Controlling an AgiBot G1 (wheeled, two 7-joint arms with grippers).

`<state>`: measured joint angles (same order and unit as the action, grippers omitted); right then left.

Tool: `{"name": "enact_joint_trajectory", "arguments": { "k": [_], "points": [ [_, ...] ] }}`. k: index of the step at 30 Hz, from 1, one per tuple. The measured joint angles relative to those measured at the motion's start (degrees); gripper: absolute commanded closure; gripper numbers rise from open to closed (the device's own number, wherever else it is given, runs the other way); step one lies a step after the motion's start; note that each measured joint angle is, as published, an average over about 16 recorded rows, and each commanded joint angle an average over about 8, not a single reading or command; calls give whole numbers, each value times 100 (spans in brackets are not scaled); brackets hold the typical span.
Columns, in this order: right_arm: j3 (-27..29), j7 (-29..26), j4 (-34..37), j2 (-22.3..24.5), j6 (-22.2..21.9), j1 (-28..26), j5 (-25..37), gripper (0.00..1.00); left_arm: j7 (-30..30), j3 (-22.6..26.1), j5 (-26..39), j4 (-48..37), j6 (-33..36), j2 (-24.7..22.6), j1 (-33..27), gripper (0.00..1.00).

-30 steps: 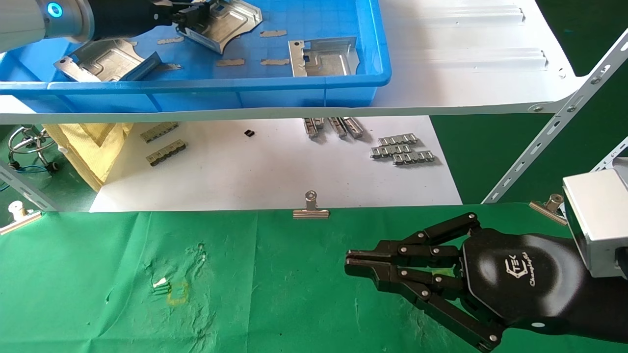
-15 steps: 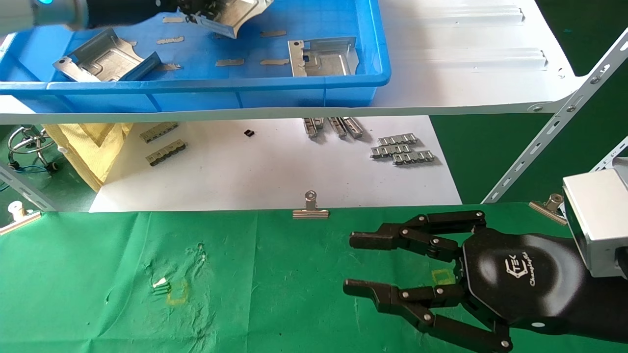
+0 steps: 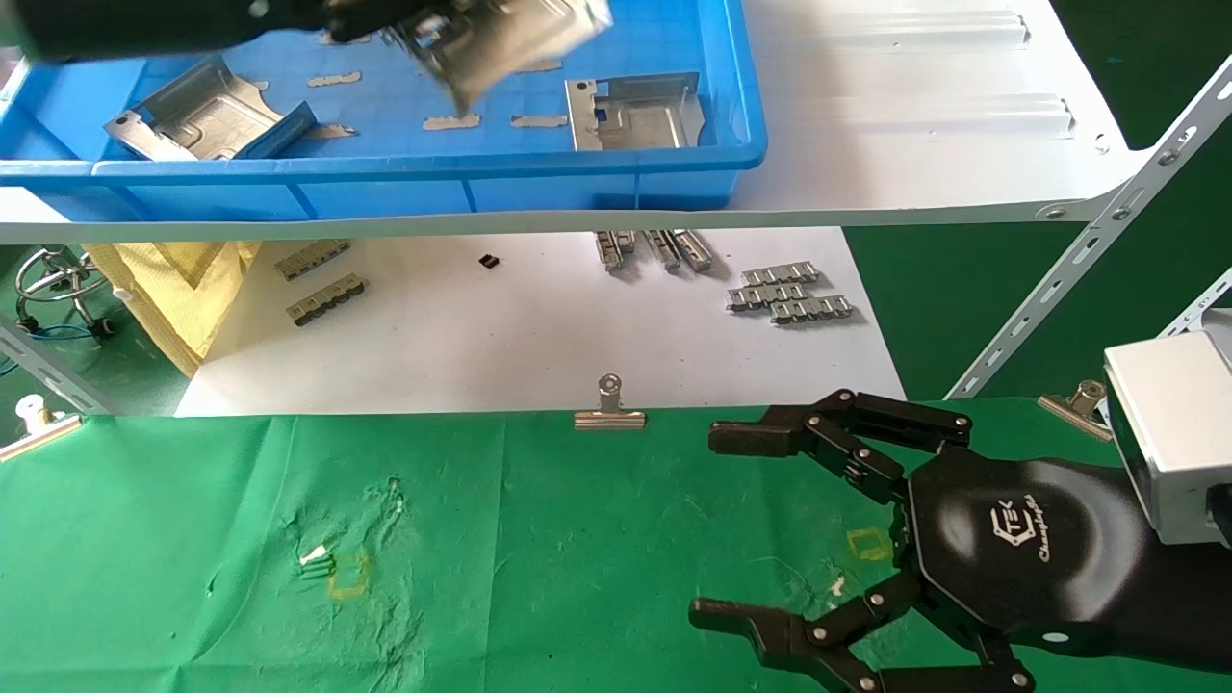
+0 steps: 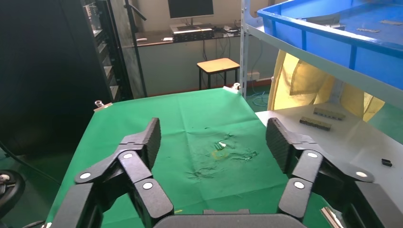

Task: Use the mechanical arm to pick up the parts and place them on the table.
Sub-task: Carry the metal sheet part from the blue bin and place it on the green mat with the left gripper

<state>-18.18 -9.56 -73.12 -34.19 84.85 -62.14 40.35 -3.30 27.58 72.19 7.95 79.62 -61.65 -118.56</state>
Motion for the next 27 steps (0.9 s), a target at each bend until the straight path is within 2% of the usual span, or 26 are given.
{"name": "enact_joint_trajectory", "arguments": {
  "k": [7,17,22,27],
  "points": [
    [-1,1,0,1,-1,0,-1,0,-562,-33,-641,877,1073,696,573,100],
    [-3,2,0,1,-1,-1,-2,0,-1185,528,-1651,2892,1188,1967,1875,100],
    [-4,2,0,2,-2,-1,-3,0,-1811,947,-1664,3256,1121,2353,2328,100],
    [-5,2,0,2,-2,-1,-3,0,-2574,1323,-1292,2927,1055,2397,2507,100]
  ]
}}
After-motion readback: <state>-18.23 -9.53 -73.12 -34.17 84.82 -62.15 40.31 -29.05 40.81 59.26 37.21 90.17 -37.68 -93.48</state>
